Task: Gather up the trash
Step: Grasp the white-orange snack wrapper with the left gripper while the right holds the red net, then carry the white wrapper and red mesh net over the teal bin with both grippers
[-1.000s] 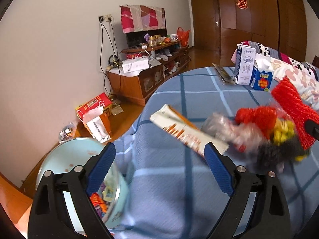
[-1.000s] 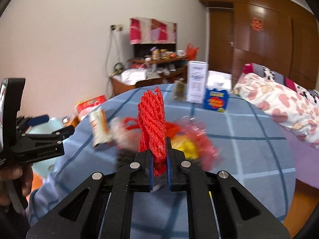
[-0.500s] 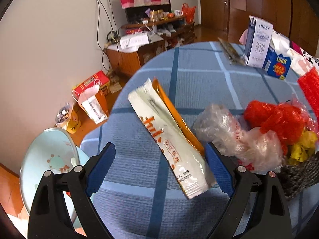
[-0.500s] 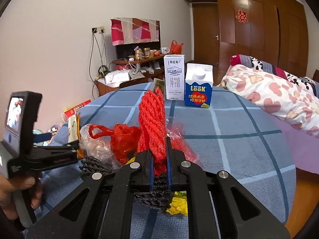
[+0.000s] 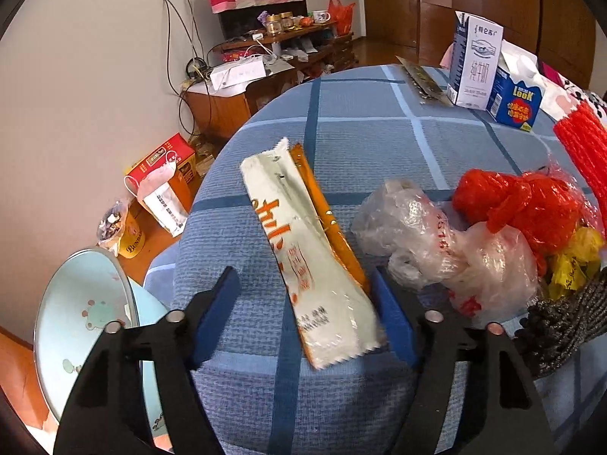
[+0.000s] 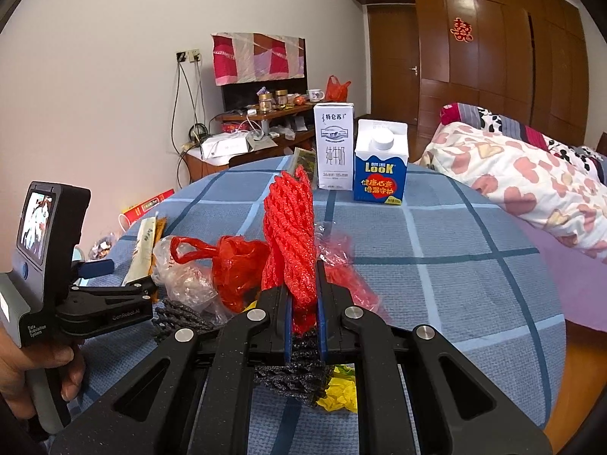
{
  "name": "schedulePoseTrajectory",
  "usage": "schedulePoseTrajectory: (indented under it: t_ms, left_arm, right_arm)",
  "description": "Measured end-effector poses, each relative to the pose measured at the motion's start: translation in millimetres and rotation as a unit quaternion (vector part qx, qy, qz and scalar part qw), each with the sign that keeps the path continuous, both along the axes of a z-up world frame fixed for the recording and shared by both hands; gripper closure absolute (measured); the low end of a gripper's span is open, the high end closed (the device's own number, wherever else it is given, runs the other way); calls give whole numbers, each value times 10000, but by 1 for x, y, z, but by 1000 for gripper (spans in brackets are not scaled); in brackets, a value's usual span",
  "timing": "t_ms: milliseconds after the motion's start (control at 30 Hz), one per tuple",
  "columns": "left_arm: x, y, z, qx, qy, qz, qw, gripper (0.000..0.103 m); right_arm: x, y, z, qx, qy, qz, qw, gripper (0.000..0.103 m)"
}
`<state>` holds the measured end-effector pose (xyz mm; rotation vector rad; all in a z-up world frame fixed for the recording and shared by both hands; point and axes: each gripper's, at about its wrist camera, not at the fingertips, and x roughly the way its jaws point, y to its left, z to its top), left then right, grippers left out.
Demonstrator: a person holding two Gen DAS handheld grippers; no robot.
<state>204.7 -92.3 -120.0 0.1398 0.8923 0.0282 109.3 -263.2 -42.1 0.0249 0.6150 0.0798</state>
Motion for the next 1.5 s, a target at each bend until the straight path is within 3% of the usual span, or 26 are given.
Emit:
schedulePoseTrajectory:
  t_ms: [167,200,267,433,500,967,1500]
  left_arm:
    - [-2,-4,0,166,-87,-114,9998,54]
    - [-2,-3,0,227,-119,-104,9996,63]
    - [-3,-2,0,352,-195,-102,9991,70]
    - [-6,3,0,415,-272,-86,9987,79]
    - [-9,4,2,411,-340,-122,9985,88]
    - [-59,12,45,676,-1195,-559,9890,90]
    - [-88,40,66,528,-1328,-620,9878,90]
  right_arm:
    - [0,1,0,2,-9,7,10000,92]
    - [0,1,0,6,-11,11,10000,92]
    - [0,2,0,2,-10,14,10000,92]
    - [0,3,0,9,-19,16,10000,92]
    - [-1,2,0,26,-41,12,10000,92]
    - [-14,13,15,40,-253,145,9996,92]
    - [-20,57,31,-85,-387,589,9975,92]
